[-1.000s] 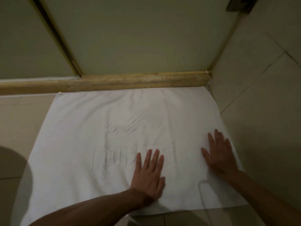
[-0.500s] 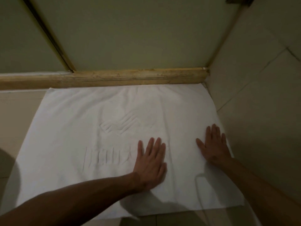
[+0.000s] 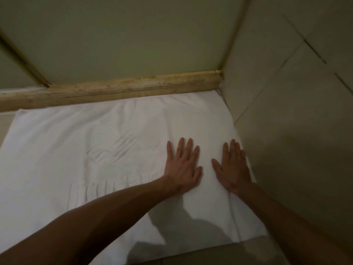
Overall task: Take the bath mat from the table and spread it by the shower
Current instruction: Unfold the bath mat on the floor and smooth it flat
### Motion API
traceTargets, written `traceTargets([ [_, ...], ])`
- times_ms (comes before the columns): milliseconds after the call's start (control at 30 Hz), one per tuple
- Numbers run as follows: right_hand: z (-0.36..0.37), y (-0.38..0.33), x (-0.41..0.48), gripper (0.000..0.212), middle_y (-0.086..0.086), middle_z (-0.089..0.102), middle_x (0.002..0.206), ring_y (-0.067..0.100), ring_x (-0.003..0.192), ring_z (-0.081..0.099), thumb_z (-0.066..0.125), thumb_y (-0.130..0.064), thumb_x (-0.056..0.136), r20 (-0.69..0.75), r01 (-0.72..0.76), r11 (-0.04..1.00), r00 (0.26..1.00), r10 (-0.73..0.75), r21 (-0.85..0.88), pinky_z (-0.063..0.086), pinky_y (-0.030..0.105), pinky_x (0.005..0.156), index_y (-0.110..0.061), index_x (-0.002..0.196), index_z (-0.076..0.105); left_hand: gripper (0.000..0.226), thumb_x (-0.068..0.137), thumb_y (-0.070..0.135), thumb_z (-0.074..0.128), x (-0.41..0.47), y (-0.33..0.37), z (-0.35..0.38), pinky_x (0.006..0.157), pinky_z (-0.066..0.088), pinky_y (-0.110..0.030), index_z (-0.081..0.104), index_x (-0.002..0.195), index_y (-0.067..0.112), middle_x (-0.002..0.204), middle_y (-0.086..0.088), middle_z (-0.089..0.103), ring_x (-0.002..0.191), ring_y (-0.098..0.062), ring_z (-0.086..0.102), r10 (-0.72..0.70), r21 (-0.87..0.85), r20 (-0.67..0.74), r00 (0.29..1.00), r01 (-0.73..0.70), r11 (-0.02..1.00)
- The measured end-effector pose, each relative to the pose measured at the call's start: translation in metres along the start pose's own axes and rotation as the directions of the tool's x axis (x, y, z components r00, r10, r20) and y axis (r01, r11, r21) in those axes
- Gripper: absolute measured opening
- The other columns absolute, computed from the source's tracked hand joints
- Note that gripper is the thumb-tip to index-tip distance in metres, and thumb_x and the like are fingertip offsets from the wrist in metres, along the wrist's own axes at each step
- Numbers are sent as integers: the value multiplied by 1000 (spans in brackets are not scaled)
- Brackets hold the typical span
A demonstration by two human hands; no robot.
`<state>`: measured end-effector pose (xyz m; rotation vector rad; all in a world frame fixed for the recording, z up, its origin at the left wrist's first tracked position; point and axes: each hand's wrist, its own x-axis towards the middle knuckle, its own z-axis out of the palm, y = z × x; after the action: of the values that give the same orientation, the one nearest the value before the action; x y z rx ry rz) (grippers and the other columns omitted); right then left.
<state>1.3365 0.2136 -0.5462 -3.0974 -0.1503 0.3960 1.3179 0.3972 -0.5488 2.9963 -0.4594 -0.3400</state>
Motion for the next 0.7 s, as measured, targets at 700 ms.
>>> traceTargets([
  [700, 5, -5, -41, 73, 19, -6, 157, 29, 146, -7, 20, -52, 95, -69, -47, 988, 996, 58, 145, -7, 35, 116, -7, 150, -2, 62, 101, 48, 13, 113, 51, -15, 114, -8, -58, 4, 155, 20, 163, -4, -4, 148, -27, -9, 416, 55, 104, 904, -422, 905],
])
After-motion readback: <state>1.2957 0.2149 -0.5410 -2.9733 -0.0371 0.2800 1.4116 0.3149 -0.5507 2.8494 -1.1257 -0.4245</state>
